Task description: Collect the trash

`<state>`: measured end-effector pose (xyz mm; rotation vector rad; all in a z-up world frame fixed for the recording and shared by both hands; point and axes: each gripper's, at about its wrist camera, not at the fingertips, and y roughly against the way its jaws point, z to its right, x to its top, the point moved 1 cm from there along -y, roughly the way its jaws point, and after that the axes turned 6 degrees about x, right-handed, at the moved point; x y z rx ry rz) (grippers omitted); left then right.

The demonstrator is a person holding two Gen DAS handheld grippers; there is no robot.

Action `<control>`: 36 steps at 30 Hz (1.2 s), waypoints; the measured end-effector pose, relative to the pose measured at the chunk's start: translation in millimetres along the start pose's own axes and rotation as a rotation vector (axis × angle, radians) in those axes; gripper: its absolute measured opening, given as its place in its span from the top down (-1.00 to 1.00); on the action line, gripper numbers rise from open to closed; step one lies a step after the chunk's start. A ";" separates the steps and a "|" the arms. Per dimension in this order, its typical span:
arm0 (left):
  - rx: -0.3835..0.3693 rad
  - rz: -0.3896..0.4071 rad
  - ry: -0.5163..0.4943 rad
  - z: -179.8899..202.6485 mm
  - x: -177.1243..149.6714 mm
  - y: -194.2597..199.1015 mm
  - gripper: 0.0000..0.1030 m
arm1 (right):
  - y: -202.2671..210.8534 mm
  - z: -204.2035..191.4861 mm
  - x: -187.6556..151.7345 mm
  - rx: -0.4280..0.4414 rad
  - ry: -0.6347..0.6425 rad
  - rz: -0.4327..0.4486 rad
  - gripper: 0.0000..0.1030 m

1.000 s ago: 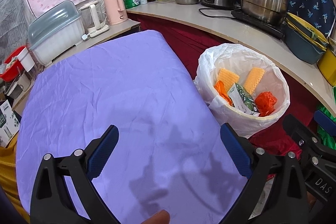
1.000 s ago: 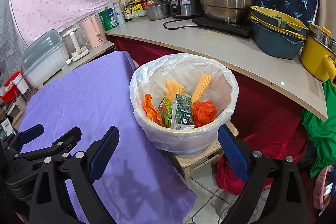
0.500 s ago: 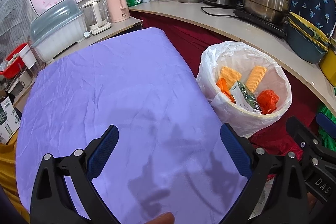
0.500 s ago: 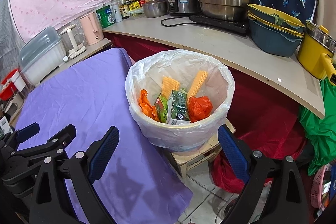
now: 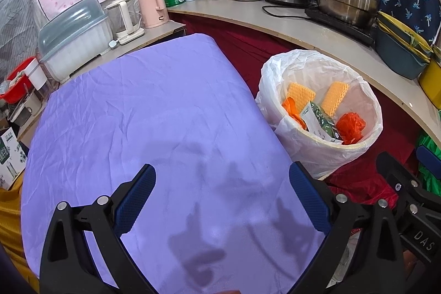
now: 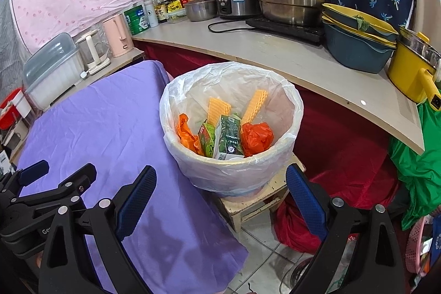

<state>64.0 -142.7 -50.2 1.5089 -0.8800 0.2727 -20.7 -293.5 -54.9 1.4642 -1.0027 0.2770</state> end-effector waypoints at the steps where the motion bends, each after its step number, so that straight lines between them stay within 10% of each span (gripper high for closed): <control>1: -0.002 -0.003 -0.001 -0.2 -0.3 -0.3 -0.81 | -0.2 0.0 0.0 -0.001 0.002 0.000 -0.77; 36: 0.014 -0.035 0.006 -0.1 -7.4 -4.3 -0.81 | -8.6 -1.8 -4.2 0.011 0.022 -0.019 -0.77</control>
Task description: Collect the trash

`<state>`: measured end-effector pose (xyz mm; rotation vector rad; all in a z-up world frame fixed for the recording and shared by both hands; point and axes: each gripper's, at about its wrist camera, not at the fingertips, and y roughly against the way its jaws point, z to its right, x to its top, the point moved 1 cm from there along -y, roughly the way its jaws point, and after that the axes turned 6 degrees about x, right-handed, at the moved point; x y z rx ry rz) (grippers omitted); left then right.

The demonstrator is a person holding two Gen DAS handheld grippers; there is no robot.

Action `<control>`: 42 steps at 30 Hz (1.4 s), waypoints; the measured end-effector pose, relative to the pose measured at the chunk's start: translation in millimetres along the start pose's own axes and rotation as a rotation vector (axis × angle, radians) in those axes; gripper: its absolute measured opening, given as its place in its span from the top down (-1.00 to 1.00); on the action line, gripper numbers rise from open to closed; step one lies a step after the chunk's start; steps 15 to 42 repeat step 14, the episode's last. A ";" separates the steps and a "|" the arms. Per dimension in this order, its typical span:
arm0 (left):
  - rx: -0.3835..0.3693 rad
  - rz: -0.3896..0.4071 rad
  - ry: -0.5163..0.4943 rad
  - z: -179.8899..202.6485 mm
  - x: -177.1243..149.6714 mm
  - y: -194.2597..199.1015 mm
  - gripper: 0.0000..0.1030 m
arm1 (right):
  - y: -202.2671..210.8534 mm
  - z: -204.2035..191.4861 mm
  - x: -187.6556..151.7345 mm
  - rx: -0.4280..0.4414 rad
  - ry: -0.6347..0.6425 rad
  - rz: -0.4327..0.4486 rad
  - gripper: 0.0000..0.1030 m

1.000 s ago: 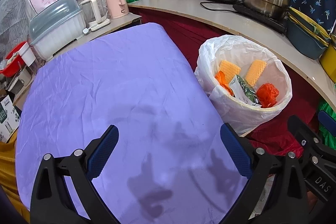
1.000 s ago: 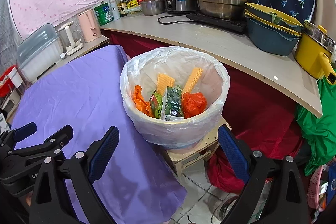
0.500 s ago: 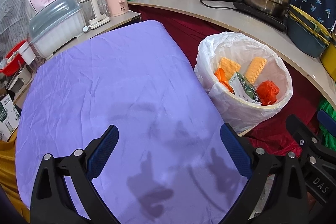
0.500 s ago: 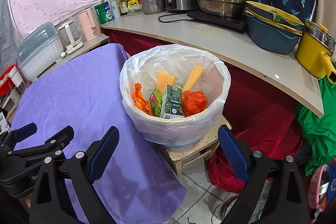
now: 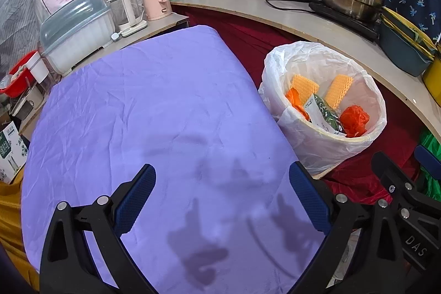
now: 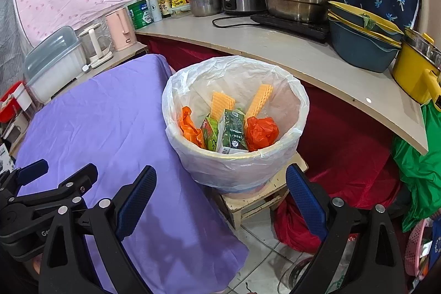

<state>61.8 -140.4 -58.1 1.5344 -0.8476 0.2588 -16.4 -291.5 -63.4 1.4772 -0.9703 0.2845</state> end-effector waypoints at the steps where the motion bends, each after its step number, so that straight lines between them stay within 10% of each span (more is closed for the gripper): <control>1: 0.000 0.000 0.000 -0.4 0.1 -0.1 -0.81 | 0.1 -0.2 -0.1 0.000 0.000 0.000 -0.77; 42: -0.004 0.003 0.002 -0.3 0.4 -0.4 -0.81 | 0.8 2.6 0.4 -0.004 -0.003 -0.001 -0.77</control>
